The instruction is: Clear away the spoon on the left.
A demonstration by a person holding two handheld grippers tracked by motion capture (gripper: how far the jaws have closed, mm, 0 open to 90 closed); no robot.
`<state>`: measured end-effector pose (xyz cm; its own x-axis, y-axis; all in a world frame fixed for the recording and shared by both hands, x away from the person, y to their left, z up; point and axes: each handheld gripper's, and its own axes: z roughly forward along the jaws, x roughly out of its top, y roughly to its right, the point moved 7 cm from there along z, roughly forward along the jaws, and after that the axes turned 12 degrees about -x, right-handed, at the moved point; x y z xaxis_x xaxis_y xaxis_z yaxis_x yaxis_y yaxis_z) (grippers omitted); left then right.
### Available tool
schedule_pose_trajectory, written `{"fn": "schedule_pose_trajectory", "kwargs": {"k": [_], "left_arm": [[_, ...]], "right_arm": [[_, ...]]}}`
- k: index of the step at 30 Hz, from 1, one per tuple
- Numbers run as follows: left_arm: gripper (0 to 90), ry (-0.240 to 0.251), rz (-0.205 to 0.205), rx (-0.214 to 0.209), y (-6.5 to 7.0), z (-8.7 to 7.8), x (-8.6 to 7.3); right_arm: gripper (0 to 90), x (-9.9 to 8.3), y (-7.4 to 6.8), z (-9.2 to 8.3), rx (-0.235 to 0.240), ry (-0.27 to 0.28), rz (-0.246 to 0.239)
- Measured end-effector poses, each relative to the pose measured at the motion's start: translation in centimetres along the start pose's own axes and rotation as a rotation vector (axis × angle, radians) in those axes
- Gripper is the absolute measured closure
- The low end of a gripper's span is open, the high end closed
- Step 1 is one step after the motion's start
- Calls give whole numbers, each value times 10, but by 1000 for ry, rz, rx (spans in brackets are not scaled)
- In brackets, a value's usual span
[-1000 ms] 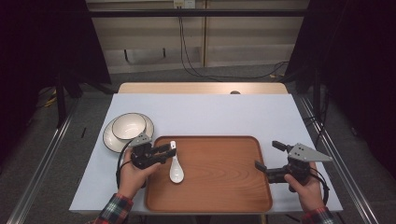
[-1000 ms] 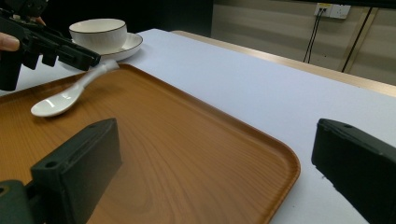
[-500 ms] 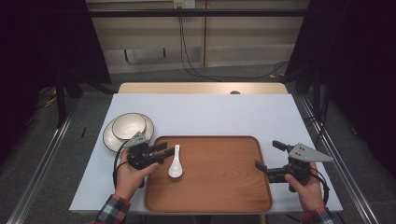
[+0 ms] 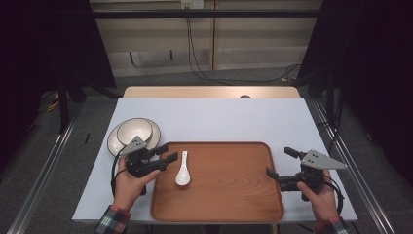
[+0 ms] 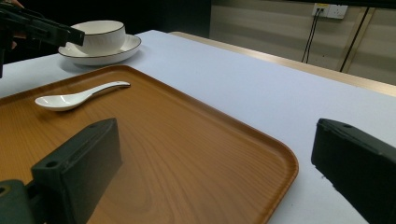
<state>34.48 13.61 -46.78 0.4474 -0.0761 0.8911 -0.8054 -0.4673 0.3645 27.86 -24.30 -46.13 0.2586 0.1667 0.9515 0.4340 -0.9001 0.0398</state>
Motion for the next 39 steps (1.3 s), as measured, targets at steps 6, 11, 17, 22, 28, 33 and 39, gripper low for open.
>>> {"fn": "schedule_pose_trajectory", "kwargs": {"k": [6,11,17,22,28,33,39], "left_arm": [[364,39,4,1,0,-8,7],[292,43,25,11,0,-13,10],[232,49,47,0,0,-20,12],[157,62,60,-13,1,-23,12],[109,56,81,-14,0,-25,10],[69,57,93,-22,2,-25,9],[50,58,104,-10,1,-26,9]], "right_arm": [[13,0,1,-1,-5,-7,1],[13,-1,3,-1,-15,-8,-4],[13,0,4,-2,-19,1,3],[13,-1,3,-1,-22,-10,-12],[13,-2,2,0,-22,-15,-24],[13,-3,3,-1,-24,-16,-20],[13,-3,2,-1,-27,-14,-29]]}}
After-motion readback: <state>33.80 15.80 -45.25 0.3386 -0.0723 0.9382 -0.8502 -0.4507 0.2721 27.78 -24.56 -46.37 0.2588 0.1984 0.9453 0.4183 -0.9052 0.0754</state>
